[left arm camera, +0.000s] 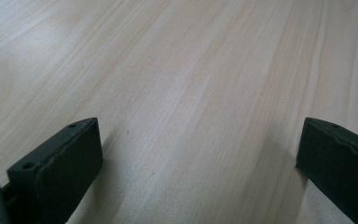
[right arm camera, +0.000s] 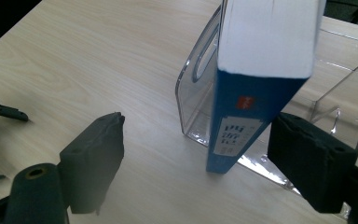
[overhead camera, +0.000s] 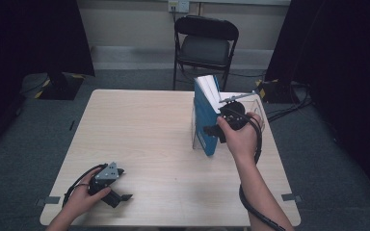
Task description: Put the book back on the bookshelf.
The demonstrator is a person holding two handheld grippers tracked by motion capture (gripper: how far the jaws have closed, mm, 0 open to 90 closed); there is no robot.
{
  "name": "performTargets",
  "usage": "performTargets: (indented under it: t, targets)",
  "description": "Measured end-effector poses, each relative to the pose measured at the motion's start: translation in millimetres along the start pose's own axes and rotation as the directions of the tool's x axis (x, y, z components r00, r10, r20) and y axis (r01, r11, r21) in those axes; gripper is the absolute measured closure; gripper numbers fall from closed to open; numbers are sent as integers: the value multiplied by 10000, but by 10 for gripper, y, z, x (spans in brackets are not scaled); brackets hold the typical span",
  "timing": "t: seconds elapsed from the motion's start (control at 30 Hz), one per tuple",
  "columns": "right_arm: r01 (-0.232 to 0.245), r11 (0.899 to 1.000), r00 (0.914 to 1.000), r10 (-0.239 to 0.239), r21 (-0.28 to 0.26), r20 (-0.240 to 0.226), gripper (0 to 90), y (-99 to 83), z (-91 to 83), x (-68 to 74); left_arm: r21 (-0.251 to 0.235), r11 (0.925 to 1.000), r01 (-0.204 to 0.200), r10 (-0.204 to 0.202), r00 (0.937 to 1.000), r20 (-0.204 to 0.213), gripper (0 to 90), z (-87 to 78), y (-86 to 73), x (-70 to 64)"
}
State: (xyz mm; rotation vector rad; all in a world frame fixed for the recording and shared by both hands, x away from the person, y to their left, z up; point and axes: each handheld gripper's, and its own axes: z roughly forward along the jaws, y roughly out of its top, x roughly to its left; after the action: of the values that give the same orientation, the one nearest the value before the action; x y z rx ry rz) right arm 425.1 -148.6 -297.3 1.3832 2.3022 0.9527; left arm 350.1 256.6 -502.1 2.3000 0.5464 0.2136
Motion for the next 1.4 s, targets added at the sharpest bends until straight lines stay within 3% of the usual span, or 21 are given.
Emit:
performTargets:
  t: [0.5,1.2,1.4]
  targets:
    - [-267,9996,9986,265,-42,-463,179,-212,-64,-79,13,10000,2,-2,10000,-69,0,0,1,-3]
    - [70,9999,9974,-62,111,-721,180,-503,16,-131,-25,10000,6,-7,9999,-107,0,3,-1,-5]
    - [-87,10000,9964,90,32,-849,181,-603,52,-170,-33,10000,40,-40,10000,-91,0,4,-2,-7]
